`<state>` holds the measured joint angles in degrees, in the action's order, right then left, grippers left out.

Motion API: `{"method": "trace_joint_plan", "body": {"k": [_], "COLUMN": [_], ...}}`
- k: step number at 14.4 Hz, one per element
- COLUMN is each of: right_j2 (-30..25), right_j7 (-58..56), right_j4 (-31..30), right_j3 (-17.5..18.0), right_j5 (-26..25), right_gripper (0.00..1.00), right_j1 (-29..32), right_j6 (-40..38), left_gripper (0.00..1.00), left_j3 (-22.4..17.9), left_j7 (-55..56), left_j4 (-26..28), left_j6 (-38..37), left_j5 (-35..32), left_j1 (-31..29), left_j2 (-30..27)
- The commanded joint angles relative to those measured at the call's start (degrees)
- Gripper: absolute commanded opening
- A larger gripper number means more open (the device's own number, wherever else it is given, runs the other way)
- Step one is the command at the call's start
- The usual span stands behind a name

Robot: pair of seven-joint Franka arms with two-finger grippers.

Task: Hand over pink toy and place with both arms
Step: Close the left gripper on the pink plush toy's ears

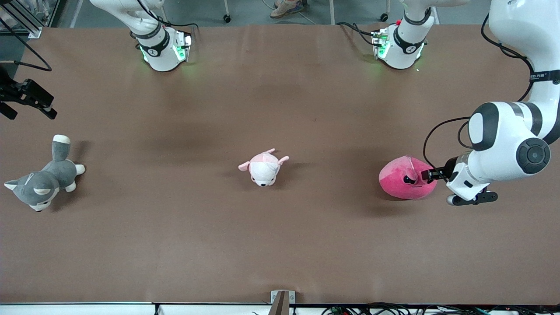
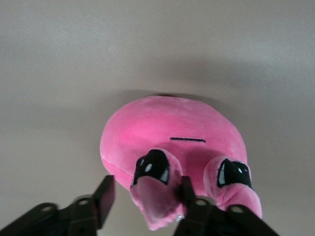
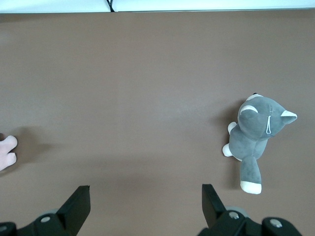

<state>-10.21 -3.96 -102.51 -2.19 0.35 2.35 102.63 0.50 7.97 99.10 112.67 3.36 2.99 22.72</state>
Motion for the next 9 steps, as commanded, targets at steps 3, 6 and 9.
{"method": "trace_joint_plan", "body": {"k": [3, 6, 9], "right_j2": [-1.0, -1.0, -0.8], "right_j7": [-0.1, 0.3, 0.3], "right_j4": [-0.5, -0.5, -0.1], "right_j3": [-0.3, -0.3, -0.3], "right_j5": [0.0, 0.0, 0.0], "right_gripper": [1.0, 1.0, 1.0], "right_j1": [0.1, 0.2, 0.2], "right_j6": [-0.2, -0.1, -0.1], "left_gripper": [0.01, 0.01, 0.01], "left_j3": [0.2, 0.4, 0.7], "left_j7": [-0.4, 0.0, 0.1], "left_j4": [0.3, -0.7, -1.4], "left_j6": [0.7, 0.4, 0.1], "left_j5": [0.6, 0.6, 0.6], "left_j1": [0.2, 0.4, 0.5], "left_j2": [-0.7, -1.4, -3.9]}}
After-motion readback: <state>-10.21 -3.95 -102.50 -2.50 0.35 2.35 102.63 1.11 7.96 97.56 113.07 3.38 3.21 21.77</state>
